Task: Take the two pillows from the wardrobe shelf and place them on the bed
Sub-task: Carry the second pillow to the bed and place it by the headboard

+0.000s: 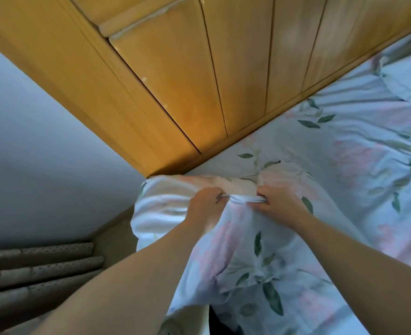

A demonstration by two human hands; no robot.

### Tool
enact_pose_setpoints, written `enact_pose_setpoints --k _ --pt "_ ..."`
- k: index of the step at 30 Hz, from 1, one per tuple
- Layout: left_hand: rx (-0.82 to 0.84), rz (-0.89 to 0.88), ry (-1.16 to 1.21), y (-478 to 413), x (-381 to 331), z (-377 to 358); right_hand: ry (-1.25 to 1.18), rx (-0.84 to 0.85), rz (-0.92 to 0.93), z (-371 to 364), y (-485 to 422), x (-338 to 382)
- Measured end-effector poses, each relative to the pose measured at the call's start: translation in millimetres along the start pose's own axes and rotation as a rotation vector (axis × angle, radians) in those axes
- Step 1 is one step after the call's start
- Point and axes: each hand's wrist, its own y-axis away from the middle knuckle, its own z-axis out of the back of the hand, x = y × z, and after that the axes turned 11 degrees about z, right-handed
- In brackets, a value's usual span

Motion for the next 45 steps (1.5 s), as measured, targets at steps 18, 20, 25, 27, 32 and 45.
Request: enact_pose_setpoints --k 18,20,25,27,32,45 --pt "0.074 0.200 -0.205 -16 63 -72 0.249 -0.315 -0.411 -100 22 -43" --pt "0.036 0.178 -0.276 -24 64 -73 0.270 -0.276 -0.446 -102 16 -41" --pt "-0.021 0.198 -0.416 -38 72 -87 0.237 -0.094 -0.502 -110 5 -39" --pt "0.014 0.207 -0.393 -46 75 -92 0.251 -0.068 -0.500 -114 3 -48" --pt "0.045 0.146 -0.624 -73 82 -96 0.323 -0.078 -0.462 -126 -11 -70" --pt "-0.148 0.195 -0.395 -74 106 -87 0.267 -0.381 -0.350 -140 -13 -84"
